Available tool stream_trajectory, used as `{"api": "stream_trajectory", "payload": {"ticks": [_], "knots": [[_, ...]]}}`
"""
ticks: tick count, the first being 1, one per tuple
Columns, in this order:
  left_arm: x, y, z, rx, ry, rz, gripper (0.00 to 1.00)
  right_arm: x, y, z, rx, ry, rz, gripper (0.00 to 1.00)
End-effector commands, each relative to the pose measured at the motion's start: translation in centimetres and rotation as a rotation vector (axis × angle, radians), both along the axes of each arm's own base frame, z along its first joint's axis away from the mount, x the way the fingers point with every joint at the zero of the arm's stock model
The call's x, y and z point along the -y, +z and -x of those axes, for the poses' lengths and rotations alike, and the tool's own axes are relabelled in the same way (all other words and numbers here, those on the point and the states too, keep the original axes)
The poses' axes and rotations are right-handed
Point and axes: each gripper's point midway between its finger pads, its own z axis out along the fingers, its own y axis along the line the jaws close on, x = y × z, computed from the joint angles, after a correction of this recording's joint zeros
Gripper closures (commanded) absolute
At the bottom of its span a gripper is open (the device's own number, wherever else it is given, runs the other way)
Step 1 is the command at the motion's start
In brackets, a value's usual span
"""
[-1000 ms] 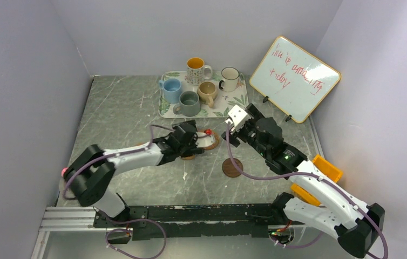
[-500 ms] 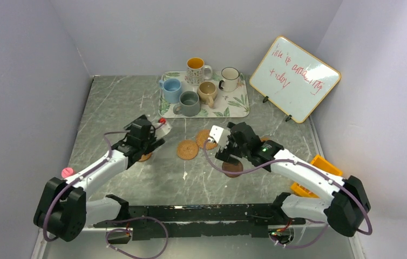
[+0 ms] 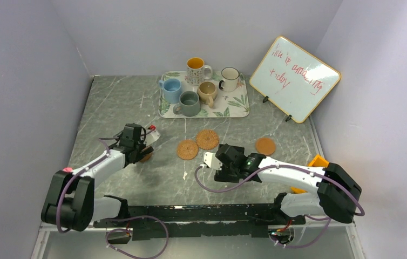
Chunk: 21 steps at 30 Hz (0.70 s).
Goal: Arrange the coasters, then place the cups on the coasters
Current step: Move the coaster to the center of the board.
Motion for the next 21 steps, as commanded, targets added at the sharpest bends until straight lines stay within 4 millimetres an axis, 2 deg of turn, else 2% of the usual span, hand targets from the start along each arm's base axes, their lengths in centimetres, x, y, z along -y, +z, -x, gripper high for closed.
{"api": "stream_trajectory", "payload": {"ticks": [1,5,13,21], "knots": [[1.1,-0.5,-2.2,0.022,-0.025,0.038,0.0,-0.7,1.6,-0.7,0.061,-0.012,-0.055,0.0],[1.8,-1.1,-3.6,0.02,-0.017,0.062,0.0,-0.8,1.5,-0.5,0.061,0.0,-0.071,0.0],[3.2,-3.4,-6.0,-0.045,-0.005,0.104,0.0,-1.3,2.1,-1.3,0.12,-0.005,-0.106,0.0],[6.8,-4.5,-9.2,-0.029,-0.026,0.135,0.0,-1.9,2.5,-1.8,0.166,-0.001,-0.145,0.0]]}}
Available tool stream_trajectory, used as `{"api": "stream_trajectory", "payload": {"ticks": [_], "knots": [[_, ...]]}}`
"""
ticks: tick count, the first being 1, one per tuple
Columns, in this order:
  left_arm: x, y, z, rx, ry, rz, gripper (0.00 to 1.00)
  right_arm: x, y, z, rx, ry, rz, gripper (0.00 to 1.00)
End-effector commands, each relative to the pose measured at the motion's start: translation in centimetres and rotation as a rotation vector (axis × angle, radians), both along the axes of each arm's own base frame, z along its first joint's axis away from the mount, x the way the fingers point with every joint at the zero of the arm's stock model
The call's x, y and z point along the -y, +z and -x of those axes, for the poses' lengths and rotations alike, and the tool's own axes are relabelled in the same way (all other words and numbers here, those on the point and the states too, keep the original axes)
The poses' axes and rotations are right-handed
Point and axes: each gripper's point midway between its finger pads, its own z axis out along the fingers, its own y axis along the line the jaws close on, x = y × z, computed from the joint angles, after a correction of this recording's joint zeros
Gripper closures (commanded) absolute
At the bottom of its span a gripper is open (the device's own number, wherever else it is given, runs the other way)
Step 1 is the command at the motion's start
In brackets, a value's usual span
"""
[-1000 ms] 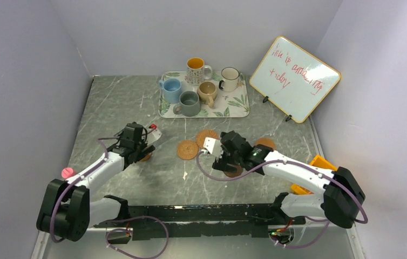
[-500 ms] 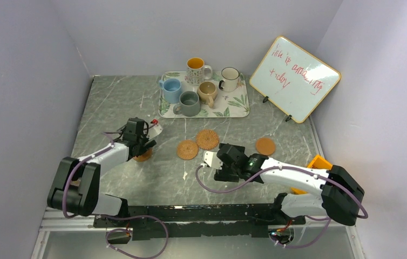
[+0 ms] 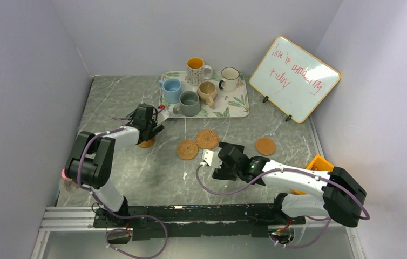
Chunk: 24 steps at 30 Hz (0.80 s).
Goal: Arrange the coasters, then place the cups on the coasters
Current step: Move the coaster to the center of the board.
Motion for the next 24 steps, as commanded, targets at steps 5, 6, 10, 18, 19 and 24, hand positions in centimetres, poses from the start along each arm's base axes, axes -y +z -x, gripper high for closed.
{"api": "stream_trajectory", "payload": {"ticks": [5,6,10,18,19,24], "knots": [[5.7,-4.1,-1.5,-0.104,-0.042,0.113,0.0,-0.7,0.3,-1.0,0.068,0.0,-0.026,0.0],[6.0,-3.9,-1.9,-0.104,-0.032,0.125,0.0,-0.6,0.1,-1.0,0.065,-0.003,-0.017,0.0],[6.0,-0.8,-3.8,-0.022,0.003,0.163,0.0,-0.4,-0.8,-1.1,0.059,-0.005,0.011,0.0],[4.3,4.5,-1.4,0.039,-0.011,0.225,0.0,-1.2,-2.2,-1.0,0.02,0.029,0.043,0.0],[3.9,5.3,-0.9,0.057,-0.012,0.233,0.0,-1.6,-2.3,-0.9,0.009,0.043,0.038,0.0],[1.3,6.9,1.7,0.11,0.002,0.257,0.0,-4.1,-2.7,0.9,-0.051,0.155,0.009,0.0]]}}
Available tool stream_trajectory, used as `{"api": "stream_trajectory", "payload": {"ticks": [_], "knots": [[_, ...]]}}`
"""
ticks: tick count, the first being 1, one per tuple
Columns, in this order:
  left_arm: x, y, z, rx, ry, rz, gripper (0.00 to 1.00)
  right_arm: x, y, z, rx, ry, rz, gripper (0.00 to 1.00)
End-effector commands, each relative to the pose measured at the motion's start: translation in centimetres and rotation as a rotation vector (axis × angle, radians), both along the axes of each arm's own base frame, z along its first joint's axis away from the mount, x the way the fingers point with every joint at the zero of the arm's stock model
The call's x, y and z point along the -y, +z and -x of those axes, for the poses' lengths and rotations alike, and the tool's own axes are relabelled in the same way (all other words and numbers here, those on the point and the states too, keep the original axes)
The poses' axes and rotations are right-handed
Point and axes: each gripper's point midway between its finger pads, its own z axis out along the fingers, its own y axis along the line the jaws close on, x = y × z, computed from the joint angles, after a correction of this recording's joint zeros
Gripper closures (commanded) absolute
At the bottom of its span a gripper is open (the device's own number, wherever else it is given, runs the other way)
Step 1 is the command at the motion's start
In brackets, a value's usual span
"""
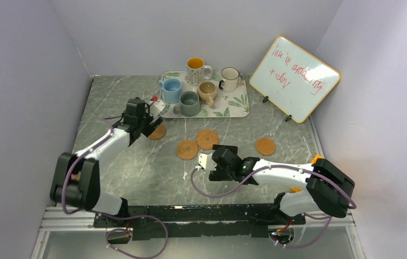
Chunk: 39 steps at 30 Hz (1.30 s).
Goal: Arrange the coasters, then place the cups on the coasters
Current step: Move the coaster to the center of the board.
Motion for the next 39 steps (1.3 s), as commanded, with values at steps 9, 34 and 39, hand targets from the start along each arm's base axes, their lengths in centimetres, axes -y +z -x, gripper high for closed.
{"api": "stream_trajectory", "payload": {"ticks": [9,34,39], "knots": [[-3.8,2.2,5.4,0.15,0.023,0.062,0.0,-8.8,-1.4,5.3,-0.179,0.344,-0.067,0.0],[1.7,2.6,10.1,0.145,-0.321,0.194,0.0,-14.5,17.1,0.3,-0.082,0.291,-0.514,0.0],[6.5,1.9,10.8,0.114,-0.445,0.092,0.0,-9.0,20.3,-2.4,0.068,0.124,-0.581,0.0]]}}
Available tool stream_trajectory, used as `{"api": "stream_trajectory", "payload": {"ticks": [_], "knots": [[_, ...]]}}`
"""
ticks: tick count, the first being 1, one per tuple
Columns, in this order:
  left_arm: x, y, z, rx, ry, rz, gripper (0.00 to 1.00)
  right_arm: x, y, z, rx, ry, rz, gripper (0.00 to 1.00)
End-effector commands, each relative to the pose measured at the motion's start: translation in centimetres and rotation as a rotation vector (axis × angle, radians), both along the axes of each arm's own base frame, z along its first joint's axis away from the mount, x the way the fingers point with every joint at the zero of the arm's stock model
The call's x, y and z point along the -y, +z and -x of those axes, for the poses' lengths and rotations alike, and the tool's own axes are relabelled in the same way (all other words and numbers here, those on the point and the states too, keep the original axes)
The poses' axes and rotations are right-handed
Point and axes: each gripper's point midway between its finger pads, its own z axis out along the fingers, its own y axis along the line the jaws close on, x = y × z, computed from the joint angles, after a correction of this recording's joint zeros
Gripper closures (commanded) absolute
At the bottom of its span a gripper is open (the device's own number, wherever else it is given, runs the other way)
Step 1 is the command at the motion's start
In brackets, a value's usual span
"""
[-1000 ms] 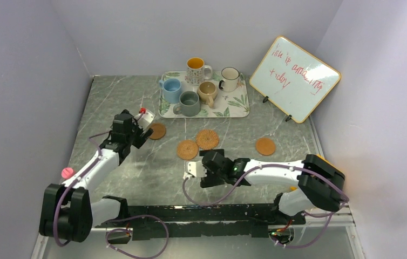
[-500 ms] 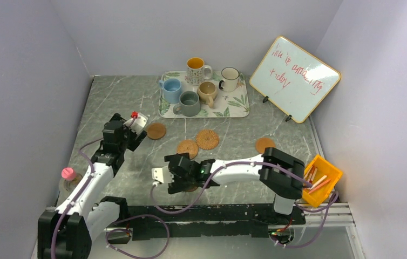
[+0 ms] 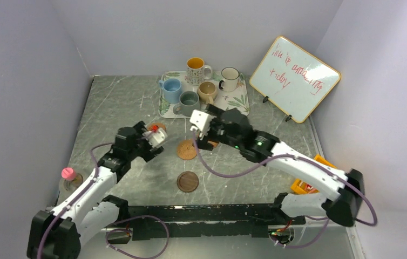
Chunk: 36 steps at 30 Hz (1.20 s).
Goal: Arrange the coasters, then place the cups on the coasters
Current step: Move the coaster to the center of the board.
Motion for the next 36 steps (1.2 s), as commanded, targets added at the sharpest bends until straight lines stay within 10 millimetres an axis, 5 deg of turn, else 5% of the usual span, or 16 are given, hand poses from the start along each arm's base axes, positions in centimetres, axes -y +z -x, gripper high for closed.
{"api": "stream_trajectory", "payload": {"ticks": [1,6,15,26,36], "knots": [[5.3,0.4,0.7,0.014,-0.171,-0.071,0.0,3.1,0.6,0.6,-0.012,-0.052,-0.037,0.0],[10.3,-1.0,2.1,-0.039,-0.314,-0.118,0.0,6.6,2.0,0.3,0.01,-0.096,-0.132,0.0],[17.1,-2.5,7.2,-0.061,-0.572,-0.162,0.0,8.9,1.7,-2.1,0.06,-0.238,-0.177,0.0],[17.5,-6.9,9.0,-0.068,-0.576,-0.309,0.0,9.1,-0.5,-3.0,0.044,-0.275,-0.144,0.0],[16.4,-8.6,8.8,-0.077,-0.54,-0.351,0.0,9.2,-1.2,-3.3,0.054,-0.28,-0.126,0.0]]}}
